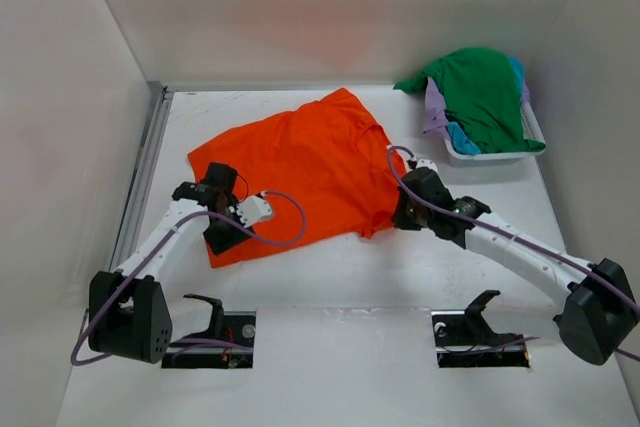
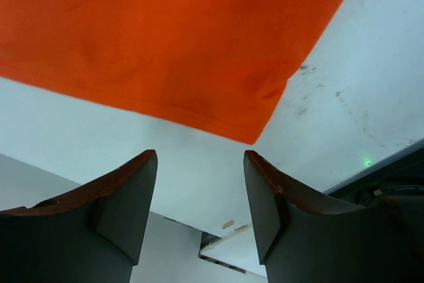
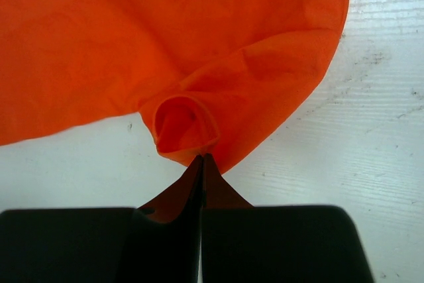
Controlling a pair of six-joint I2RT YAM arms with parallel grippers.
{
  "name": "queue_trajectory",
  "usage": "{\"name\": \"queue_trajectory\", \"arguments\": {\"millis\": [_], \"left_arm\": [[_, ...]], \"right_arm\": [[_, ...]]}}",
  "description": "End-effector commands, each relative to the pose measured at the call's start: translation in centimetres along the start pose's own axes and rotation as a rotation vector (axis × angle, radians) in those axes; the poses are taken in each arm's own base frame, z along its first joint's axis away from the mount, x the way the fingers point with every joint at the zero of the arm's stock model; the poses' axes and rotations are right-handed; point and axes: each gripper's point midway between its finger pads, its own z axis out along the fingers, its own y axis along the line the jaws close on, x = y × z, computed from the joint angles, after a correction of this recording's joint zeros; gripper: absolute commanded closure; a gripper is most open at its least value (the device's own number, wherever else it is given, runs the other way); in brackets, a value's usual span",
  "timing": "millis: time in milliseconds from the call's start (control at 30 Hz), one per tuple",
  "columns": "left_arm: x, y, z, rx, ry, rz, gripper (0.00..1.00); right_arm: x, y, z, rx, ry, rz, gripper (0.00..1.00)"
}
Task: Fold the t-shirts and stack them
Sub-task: Flatten out the tshirt
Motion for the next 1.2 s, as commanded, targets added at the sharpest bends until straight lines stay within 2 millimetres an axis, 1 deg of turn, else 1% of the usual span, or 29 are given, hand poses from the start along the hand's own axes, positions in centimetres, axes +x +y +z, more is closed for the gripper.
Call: {"name": "queue_trajectory", "arguments": {"millis": [0, 100, 133, 200, 267, 333, 433, 500, 533, 567, 600, 633, 667, 700, 733, 800, 900, 933, 967, 1067, 1100, 1167], "left_arm": [[-0.5, -1.7, 0.6, 0.04, 0.012, -0.01, 0.47], [-1.4, -3.3, 0.9, 0.069, 0.014, 0.036, 0.45], [-1.4, -3.7, 1.1, 0.078, 0.023, 0.047, 0.44], [-0.9, -5.1, 2.2, 0.121, 0.08, 0.085, 0.43], [-0.2, -6.0, 3.3, 0.152, 0.146, 0.094, 0.44], [0.1, -6.2, 4.0, 0.156, 0.182, 0.081, 0.45], [1.0, -5.8, 5.4, 0.133, 0.236, 0.054, 0.46], [1.7, -5.0, 6.4, 0.105, 0.275, 0.023, 0.51], [1.9, -4.6, 6.7, 0.096, 0.285, 0.008, 0.57], [1.9, -3.9, 6.9, 0.082, 0.291, -0.02, 0.67], [1.6, -3.0, 7.1, 0.063, 0.284, -0.053, 0.8], [1.4, -2.0, 7.2, 0.037, 0.271, -0.087, 0.88], [1.0, -0.6, 7.1, 0.006, 0.255, -0.119, 0.93], [0.8, 0.3, 6.9, -0.009, 0.242, -0.134, 0.96], [0.4, 1.1, 6.6, -0.019, 0.224, -0.145, 0.98], [-0.8, 3.1, 5.3, -0.055, 0.167, -0.152, 1.0], [-3.2, 5.7, 2.5, -0.067, 0.065, -0.128, 1.0], [-3.9, 6.4, 1.9, -0.059, 0.041, -0.119, 1.0], [-4.9, 7.4, 1.2, -0.054, 0.005, -0.124, 1.0], [-7.2, 10.5, 0.5, -0.026, -0.06, -0.168, 0.99], [-7.8, 11.9, 0.7, -0.01, -0.078, -0.191, 0.99], [-8.6, 13.8, 1.3, 0.003, -0.099, -0.222, 0.97]], "right_arm": [[-1.7, 0.8, -0.6, -0.042, -0.063, 0.053, 1.0], [-2.4, 0.1, -0.7, -0.033, -0.082, 0.065, 1.0], [-2.5, 0.0, -0.8, -0.033, -0.086, 0.066, 1.0], [-2.5, -0.2, -0.8, -0.029, -0.088, 0.065, 1.0], [-2.7, -0.3, -0.9, -0.032, -0.095, 0.066, 1.0], [-2.8, -0.3, -1.2, -0.035, -0.104, 0.071, 1.0], [-2.8, -0.5, -1.3, -0.035, -0.114, 0.085, 1.0], [-2.9, -0.3, -1.2, -0.04, -0.116, 0.09, 1.0], [-3.0, -0.2, -1.2, -0.044, -0.116, 0.089, 1.0], [-3.1, -0.1, -1.0, -0.045, -0.115, 0.084, 1.0], [-3.3, 0.1, -0.9, -0.046, -0.114, 0.078, 1.0], [-3.5, 0.3, -0.8, -0.049, -0.114, 0.075, 1.0], [-3.9, 0.4, -0.8, -0.049, -0.115, 0.067, 1.0], [-4.2, 0.6, -0.8, -0.052, -0.116, 0.059, 1.0], [-4.5, 0.8, -0.8, -0.057, -0.118, 0.052, 1.0], [-5.0, 1.2, -0.9, -0.064, -0.122, 0.039, 1.0], [-5.4, 1.7, -0.9, -0.077, -0.123, 0.03, 1.0], [-5.5, 1.9, -0.8, -0.081, -0.121, 0.028, 1.0], [-5.6, 2.0, -0.5, -0.081, -0.117, 0.024, 1.0], [-5.8, 2.4, 0.3, -0.086, -0.11, 0.012, 1.0], [-5.9, 2.6, 0.8, -0.087, -0.107, 0.007, 1.0], [-6.2, 2.6, 1.7, -0.086, -0.106, 0.001, 1.0]]}}
